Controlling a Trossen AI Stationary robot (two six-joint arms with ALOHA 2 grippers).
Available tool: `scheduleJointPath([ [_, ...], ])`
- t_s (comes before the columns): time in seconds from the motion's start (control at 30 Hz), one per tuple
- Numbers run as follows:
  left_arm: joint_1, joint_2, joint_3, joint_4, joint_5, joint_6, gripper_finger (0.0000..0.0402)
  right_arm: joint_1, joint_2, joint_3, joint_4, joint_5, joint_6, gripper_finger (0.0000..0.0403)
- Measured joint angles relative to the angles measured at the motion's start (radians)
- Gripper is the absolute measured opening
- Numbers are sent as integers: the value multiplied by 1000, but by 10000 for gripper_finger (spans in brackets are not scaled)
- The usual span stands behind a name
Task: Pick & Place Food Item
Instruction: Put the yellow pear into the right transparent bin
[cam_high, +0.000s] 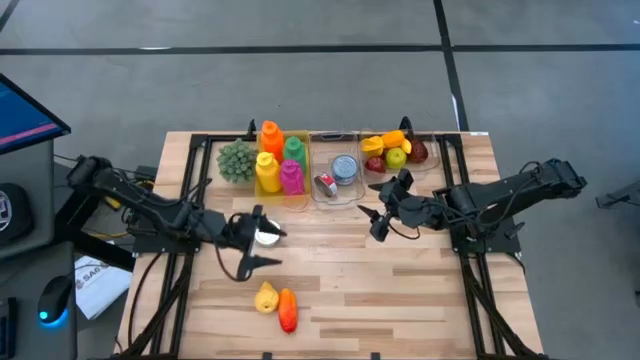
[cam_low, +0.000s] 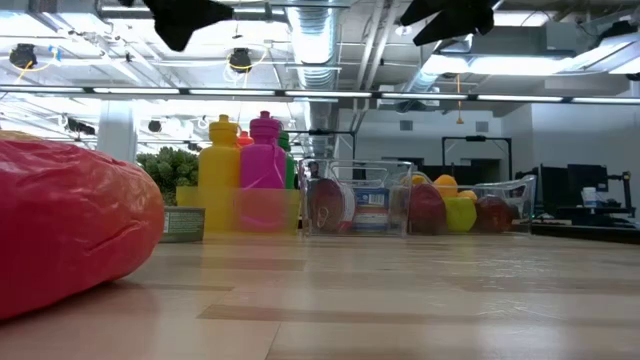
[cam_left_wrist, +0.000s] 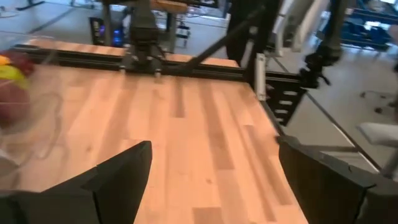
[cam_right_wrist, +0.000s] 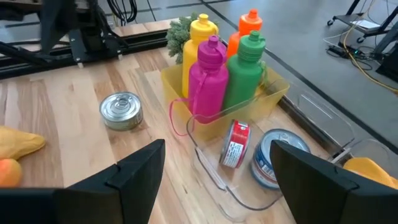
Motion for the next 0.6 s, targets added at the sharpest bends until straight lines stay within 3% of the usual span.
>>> scheduleJointPath([
  [0.17,-94,0,0,1,-4,0,341,0,0,0,20,0,25,286],
  [0.37,-193,10,0,-2,-85,1,341,2,0,0,43,0,71,286],
  [0.6,-291,104,-1,-144,-165,-47,341,2,0,0,47,0,124,286],
])
